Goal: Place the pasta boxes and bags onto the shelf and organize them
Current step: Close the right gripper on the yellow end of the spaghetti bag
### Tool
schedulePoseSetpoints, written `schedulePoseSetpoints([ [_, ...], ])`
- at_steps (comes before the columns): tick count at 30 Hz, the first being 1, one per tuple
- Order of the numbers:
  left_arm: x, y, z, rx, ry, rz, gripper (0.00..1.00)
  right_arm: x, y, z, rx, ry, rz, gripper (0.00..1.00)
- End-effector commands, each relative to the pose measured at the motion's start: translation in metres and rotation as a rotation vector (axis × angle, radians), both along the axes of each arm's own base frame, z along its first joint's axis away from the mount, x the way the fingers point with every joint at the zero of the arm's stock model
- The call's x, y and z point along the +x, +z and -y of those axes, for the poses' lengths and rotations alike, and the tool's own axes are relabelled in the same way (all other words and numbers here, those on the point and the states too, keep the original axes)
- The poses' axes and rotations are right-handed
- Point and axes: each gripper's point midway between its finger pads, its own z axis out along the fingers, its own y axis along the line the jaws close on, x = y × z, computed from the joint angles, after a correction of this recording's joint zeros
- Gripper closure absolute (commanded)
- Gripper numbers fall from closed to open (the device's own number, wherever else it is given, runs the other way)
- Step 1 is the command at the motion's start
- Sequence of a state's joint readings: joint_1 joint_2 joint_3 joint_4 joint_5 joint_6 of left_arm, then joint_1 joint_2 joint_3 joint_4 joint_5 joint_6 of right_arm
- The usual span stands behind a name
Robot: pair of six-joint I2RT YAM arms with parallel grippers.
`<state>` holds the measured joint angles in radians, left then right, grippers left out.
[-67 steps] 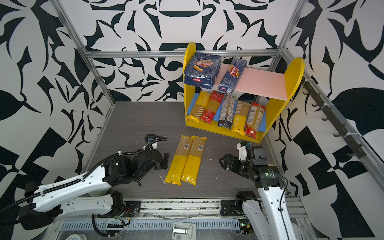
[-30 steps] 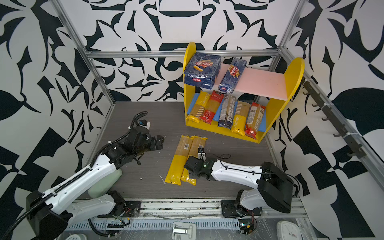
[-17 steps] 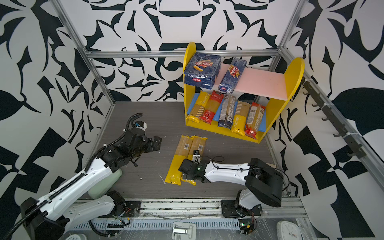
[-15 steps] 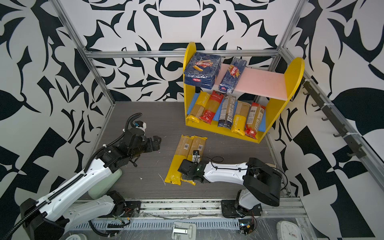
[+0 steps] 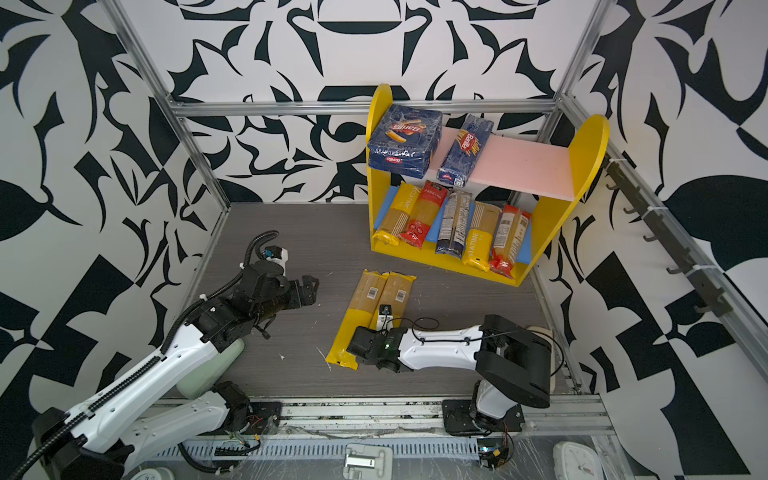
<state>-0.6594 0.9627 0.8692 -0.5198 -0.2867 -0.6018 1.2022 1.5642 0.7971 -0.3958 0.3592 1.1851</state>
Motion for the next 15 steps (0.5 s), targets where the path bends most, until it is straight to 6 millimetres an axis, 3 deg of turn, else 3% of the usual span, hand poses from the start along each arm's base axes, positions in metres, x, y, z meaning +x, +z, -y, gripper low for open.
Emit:
schedulePoseSetpoints([
  [1, -0.006, -0.008, -0.006, 0.009, 0.003, -0.021, 0.01, 0.002, 0.006, 0.000, -0.020, -0.027, 0.014, 0.00],
  [15, -0.018, -0.008, -0.014, 0.000, -0.003, -0.012, 0.01, -0.002, -0.039, 0.000, -0.081, -0.076, -0.047, 0.00],
])
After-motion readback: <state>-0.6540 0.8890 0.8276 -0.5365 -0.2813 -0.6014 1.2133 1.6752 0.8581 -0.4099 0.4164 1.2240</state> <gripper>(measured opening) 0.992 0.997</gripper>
